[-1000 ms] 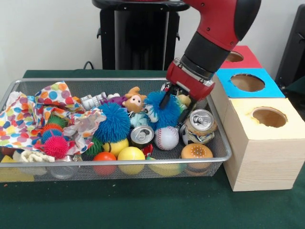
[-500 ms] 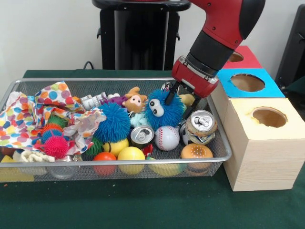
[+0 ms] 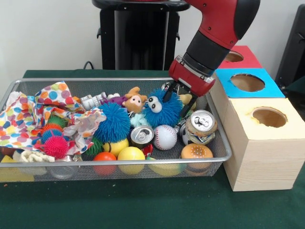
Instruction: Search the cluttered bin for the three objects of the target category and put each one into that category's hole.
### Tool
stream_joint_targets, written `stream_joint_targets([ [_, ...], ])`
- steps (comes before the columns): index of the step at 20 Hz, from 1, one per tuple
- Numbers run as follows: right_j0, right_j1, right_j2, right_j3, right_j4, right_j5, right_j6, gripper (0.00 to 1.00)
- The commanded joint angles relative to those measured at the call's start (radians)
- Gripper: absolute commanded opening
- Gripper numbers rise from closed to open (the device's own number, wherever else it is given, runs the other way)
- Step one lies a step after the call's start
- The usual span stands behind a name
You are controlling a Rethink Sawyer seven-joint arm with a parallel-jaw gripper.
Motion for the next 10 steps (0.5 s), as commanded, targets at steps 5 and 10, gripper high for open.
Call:
stream_joint_targets([
  [5,0.004,0.017,0.167,0.105,0.073,-0.047,0.276,1.00],
  [10,-0.009,0.014,0.194,0.130,0.091,-0.110,0.283,1.00],
])
